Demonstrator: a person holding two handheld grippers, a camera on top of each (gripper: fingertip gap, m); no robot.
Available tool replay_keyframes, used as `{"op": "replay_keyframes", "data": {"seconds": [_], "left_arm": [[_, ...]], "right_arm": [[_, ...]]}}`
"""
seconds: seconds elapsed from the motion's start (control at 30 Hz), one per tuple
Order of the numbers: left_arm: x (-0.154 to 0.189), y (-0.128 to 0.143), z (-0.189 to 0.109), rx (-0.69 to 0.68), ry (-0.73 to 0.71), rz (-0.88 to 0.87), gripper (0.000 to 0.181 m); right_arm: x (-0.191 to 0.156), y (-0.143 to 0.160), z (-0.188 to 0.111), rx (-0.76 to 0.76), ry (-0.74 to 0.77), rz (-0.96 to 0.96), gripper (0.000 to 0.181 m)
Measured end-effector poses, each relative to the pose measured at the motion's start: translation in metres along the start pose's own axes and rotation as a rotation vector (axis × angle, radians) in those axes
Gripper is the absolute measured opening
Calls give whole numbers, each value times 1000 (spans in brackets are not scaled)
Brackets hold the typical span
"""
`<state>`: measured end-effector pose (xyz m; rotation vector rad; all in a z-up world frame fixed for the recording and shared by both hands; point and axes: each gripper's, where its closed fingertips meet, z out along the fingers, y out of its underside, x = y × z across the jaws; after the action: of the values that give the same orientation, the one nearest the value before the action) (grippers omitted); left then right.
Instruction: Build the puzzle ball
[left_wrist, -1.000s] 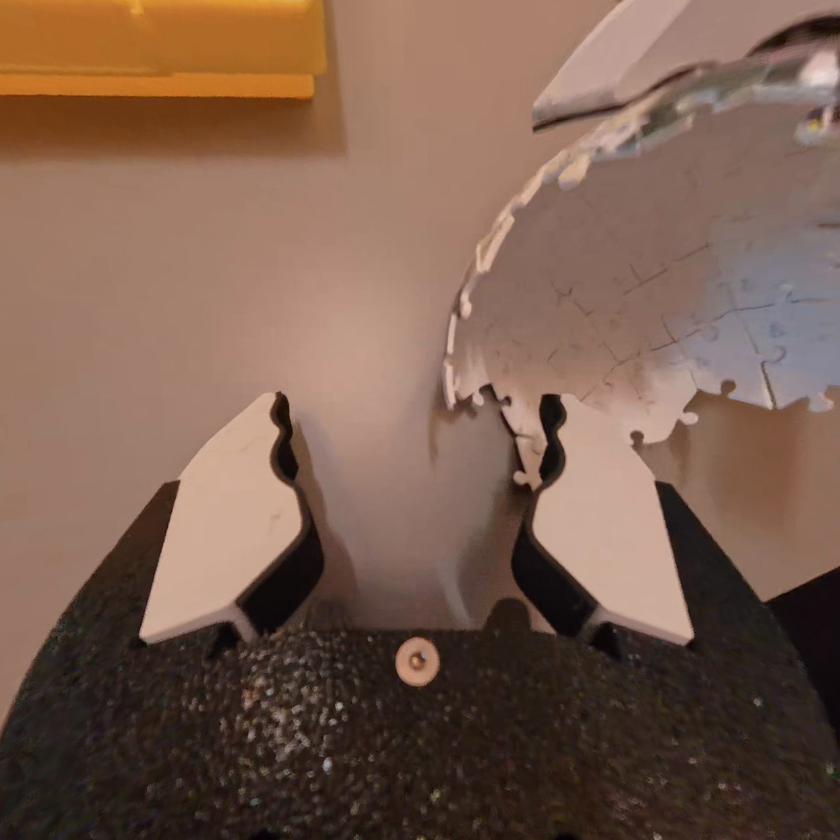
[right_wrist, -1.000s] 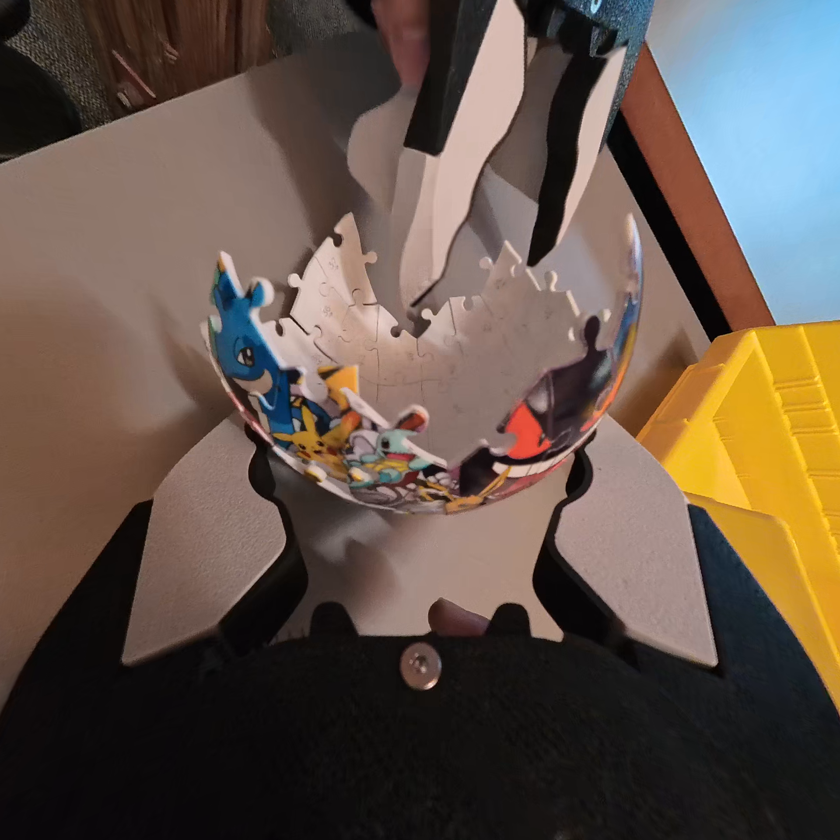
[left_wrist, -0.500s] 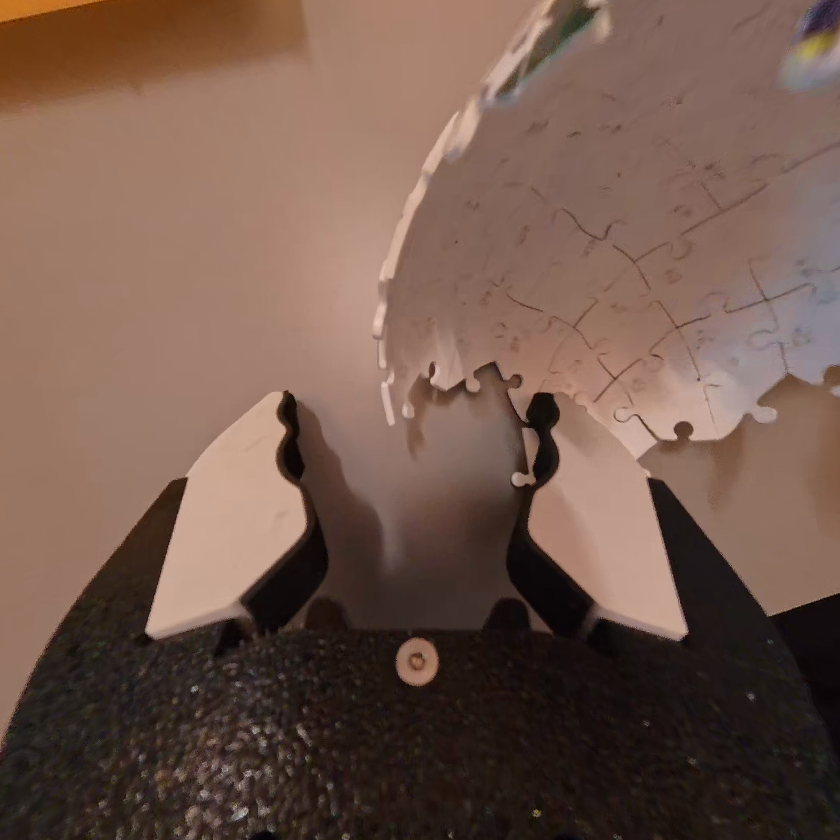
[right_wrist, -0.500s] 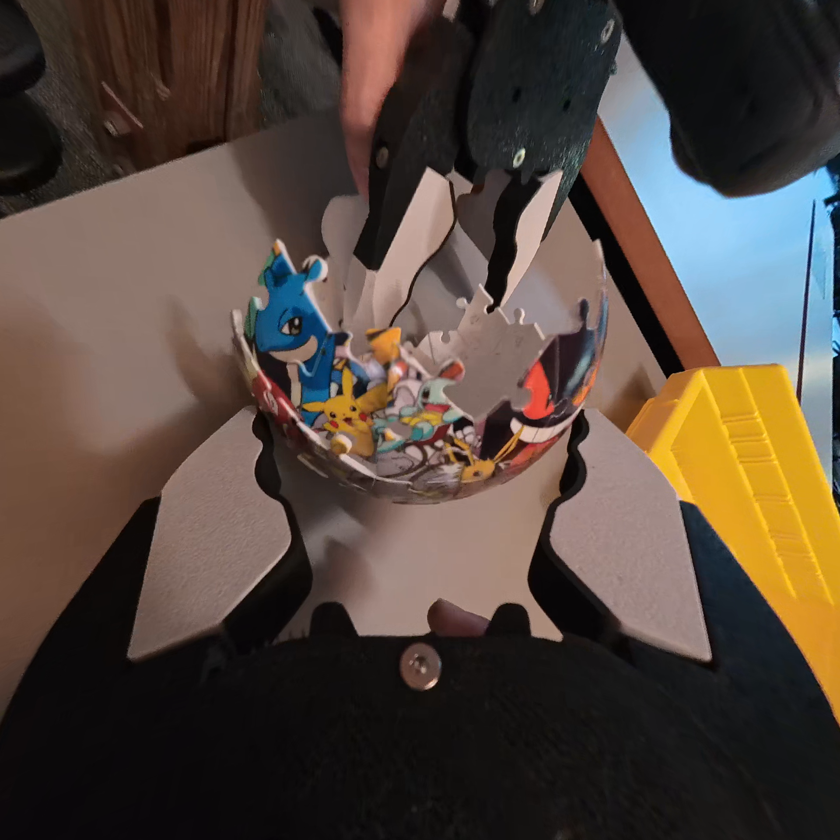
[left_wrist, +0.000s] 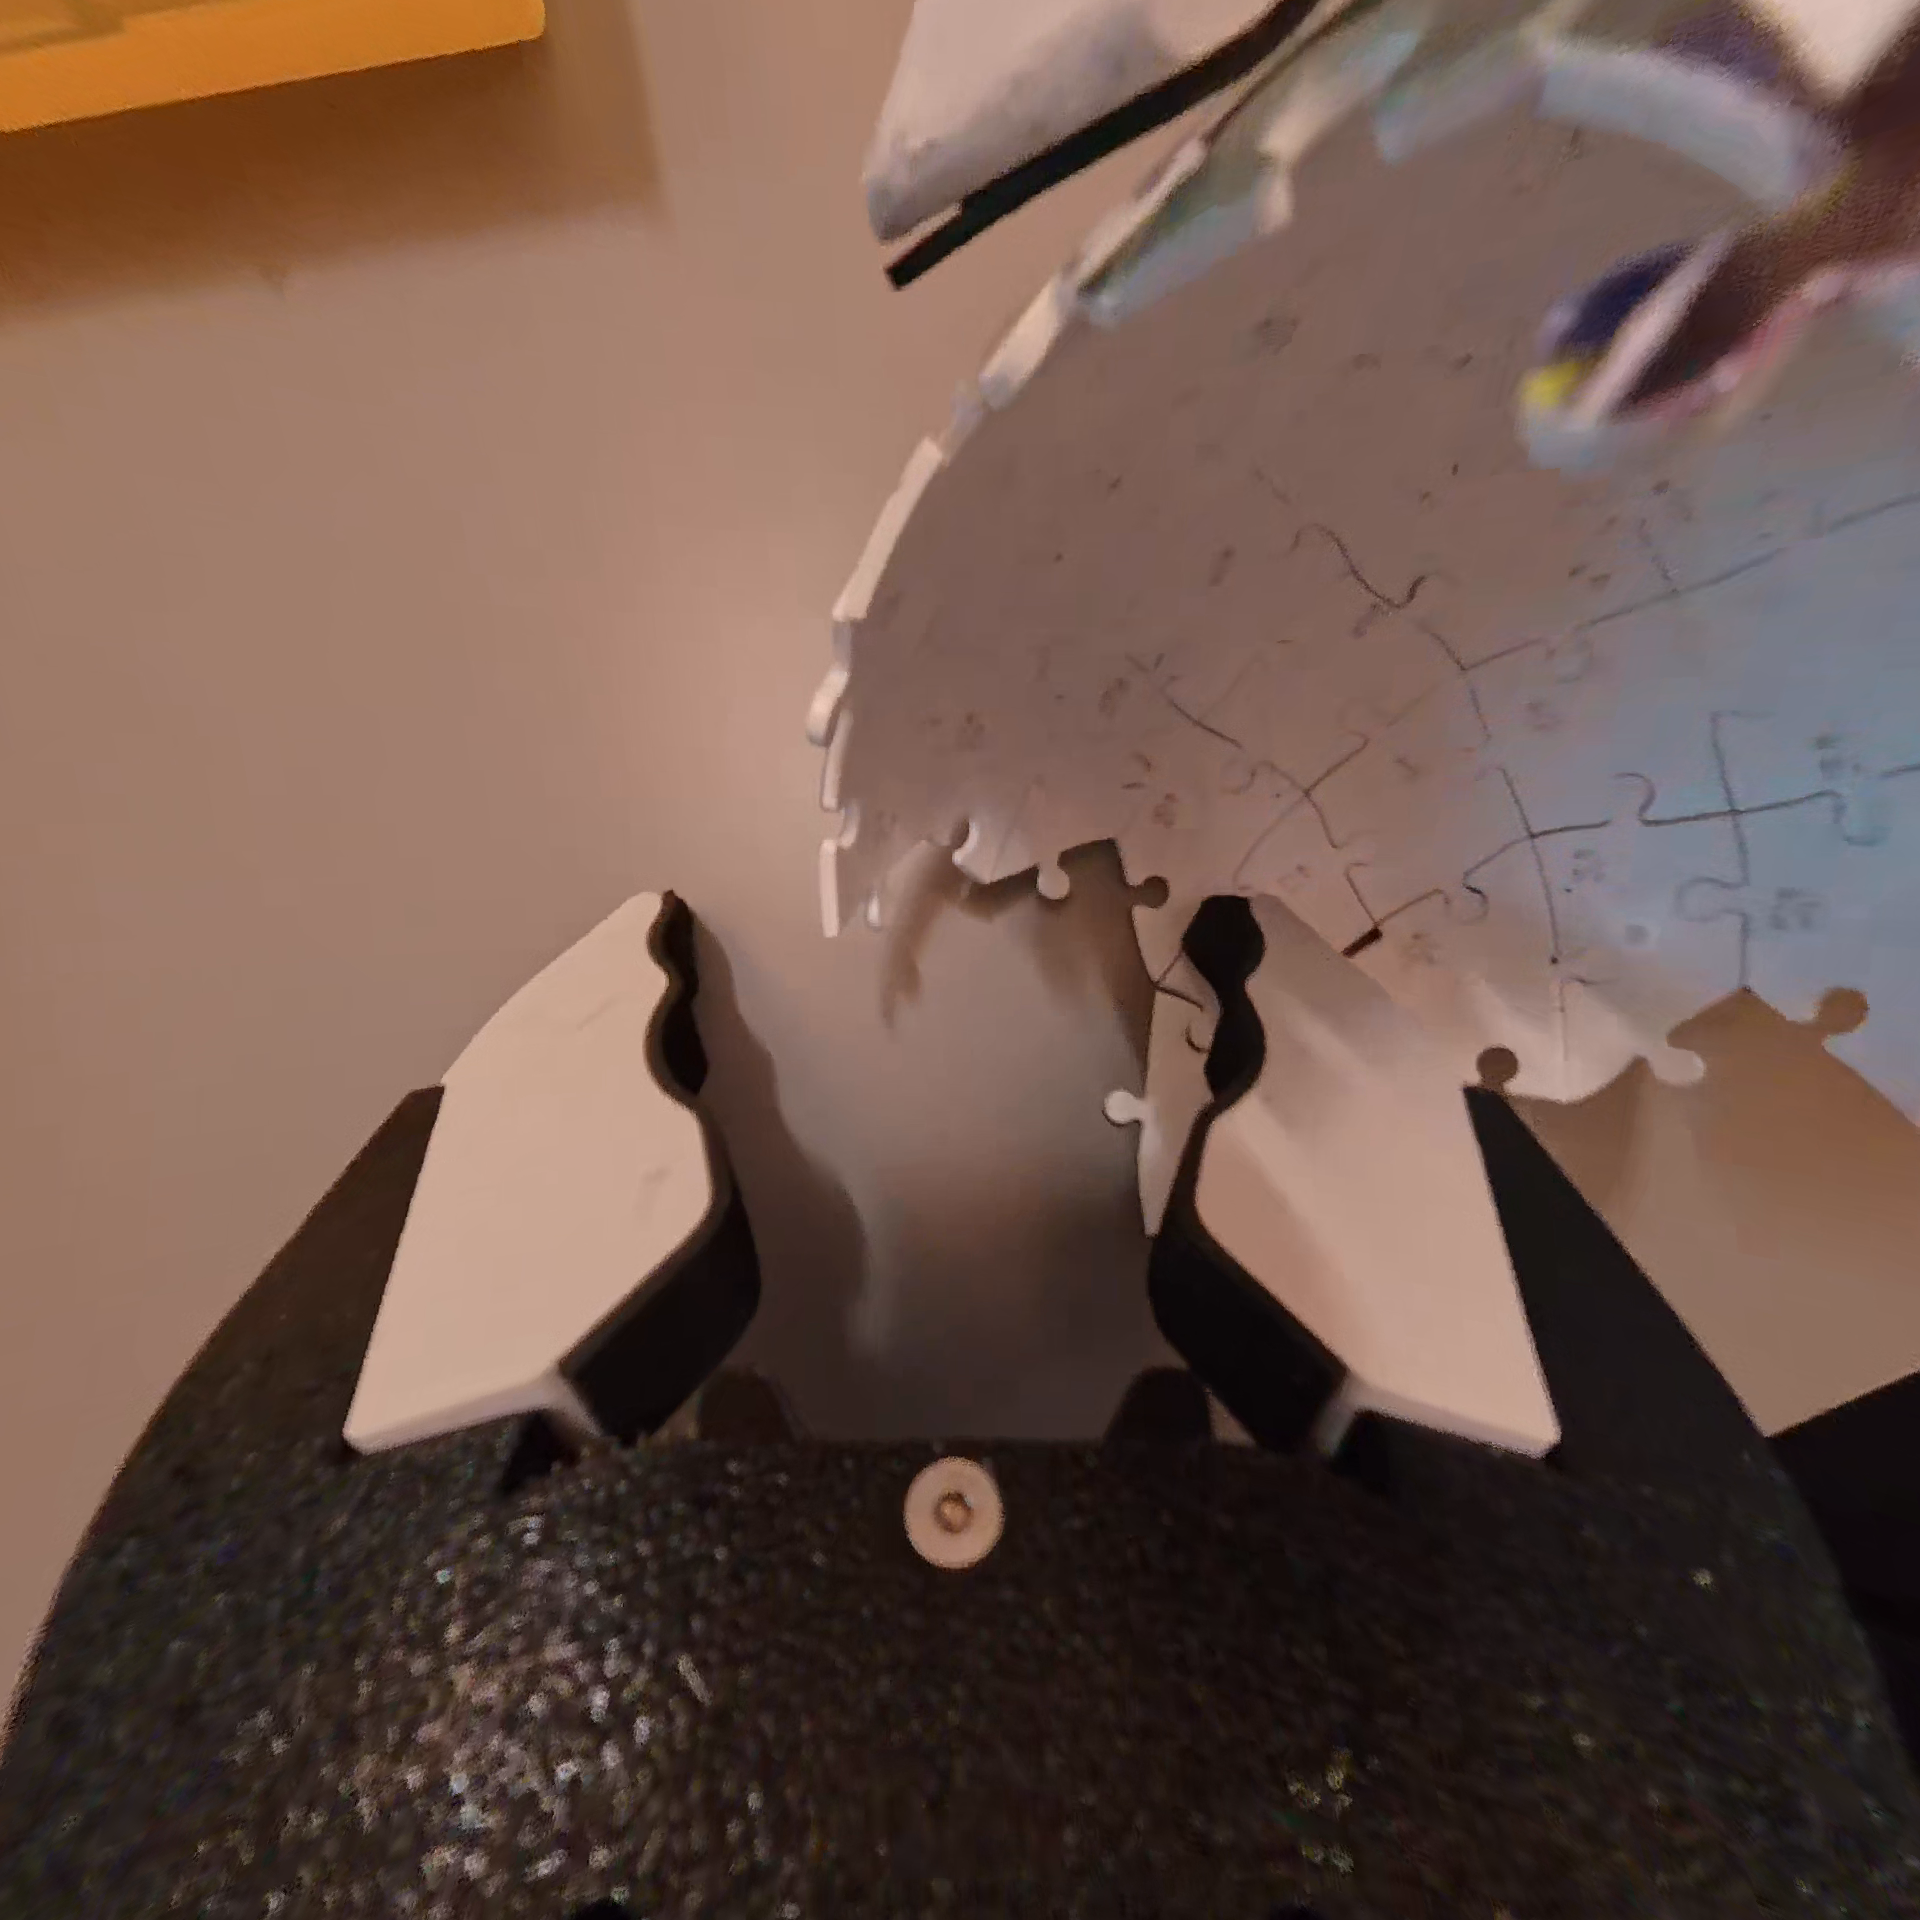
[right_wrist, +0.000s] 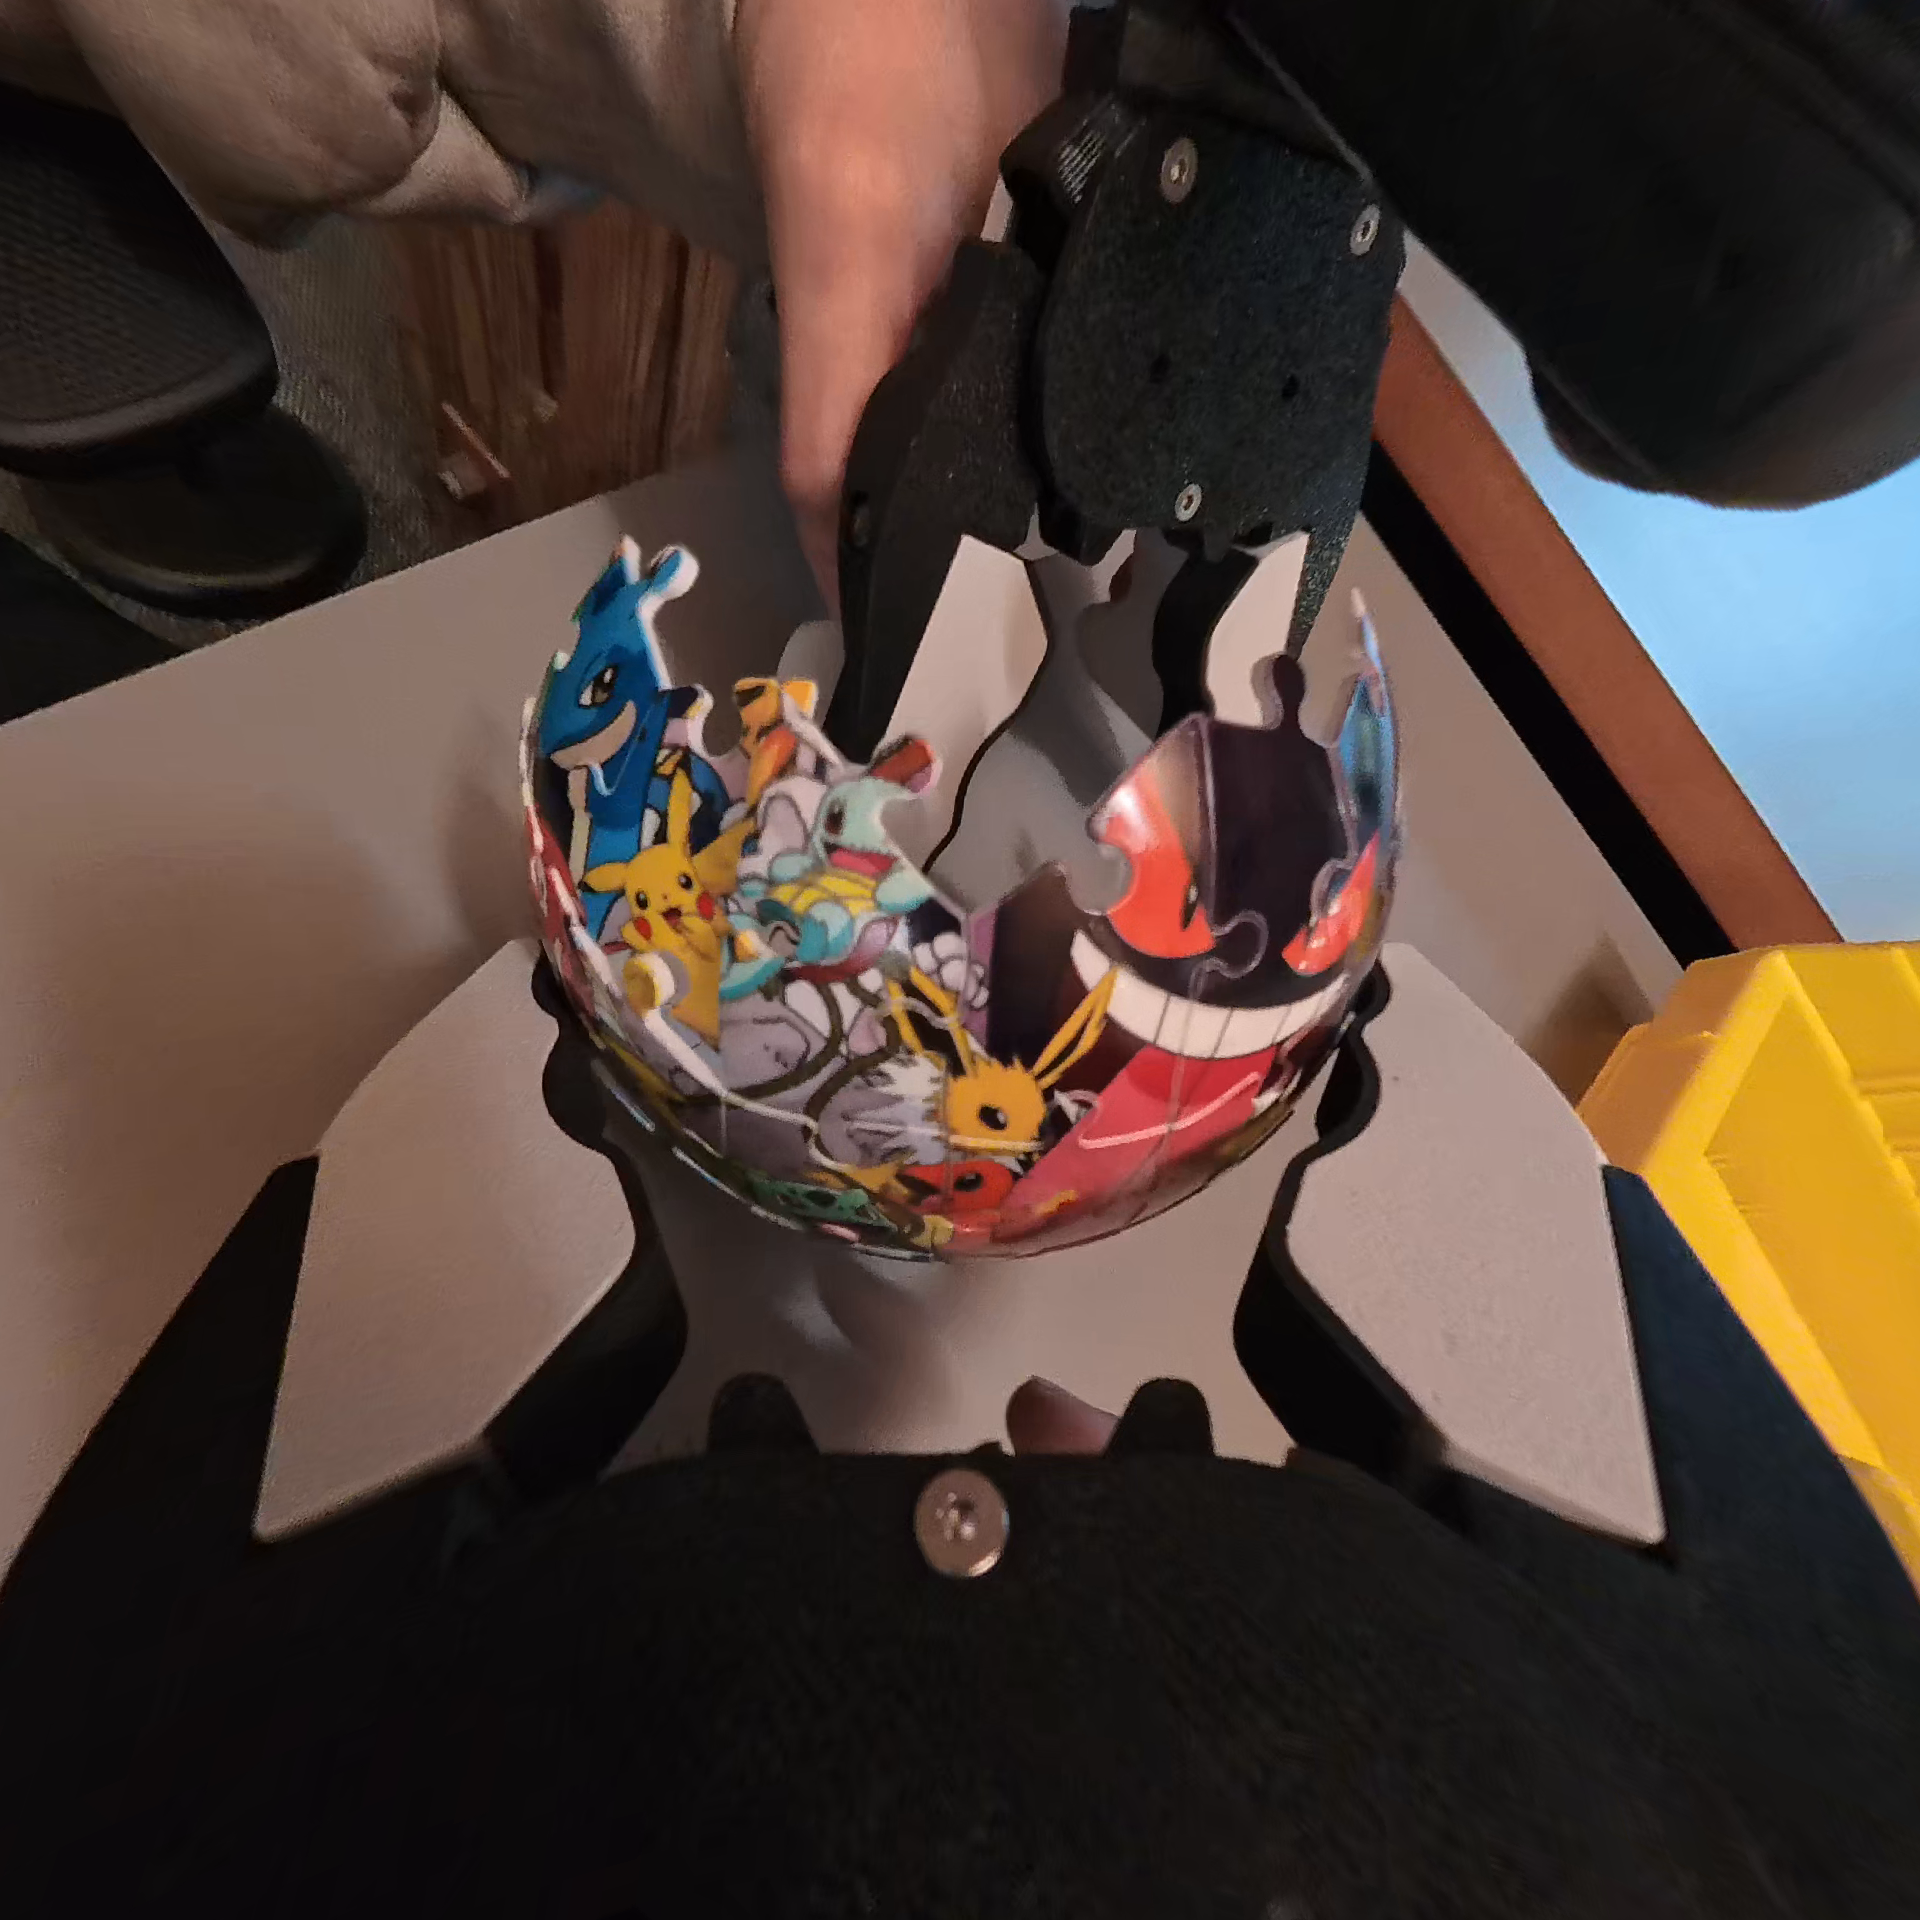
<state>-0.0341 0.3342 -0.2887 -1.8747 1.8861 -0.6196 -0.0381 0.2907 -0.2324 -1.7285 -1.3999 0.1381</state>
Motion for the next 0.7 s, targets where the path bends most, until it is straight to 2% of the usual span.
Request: {"op": "replay_keyframes", "data": {"seconds": [0.23, 0.33, 0.57, 0.7], "left_arm": [[-2, -3, -5, 51, 59, -85, 95], [-9, 0, -6, 68, 39, -86, 93], [-8, 4, -4, 29, 0, -19, 94], [-8, 4, -4, 25, -3, -17, 95]], "right_arm": [[-4, 9, 4, -166, -29, -63, 133], [-8, 11, 7, -204, -35, -87, 131], [-4, 13, 3, -137, -2, -15, 127], [-6, 12, 2, -36, -12, 40, 130]]}}
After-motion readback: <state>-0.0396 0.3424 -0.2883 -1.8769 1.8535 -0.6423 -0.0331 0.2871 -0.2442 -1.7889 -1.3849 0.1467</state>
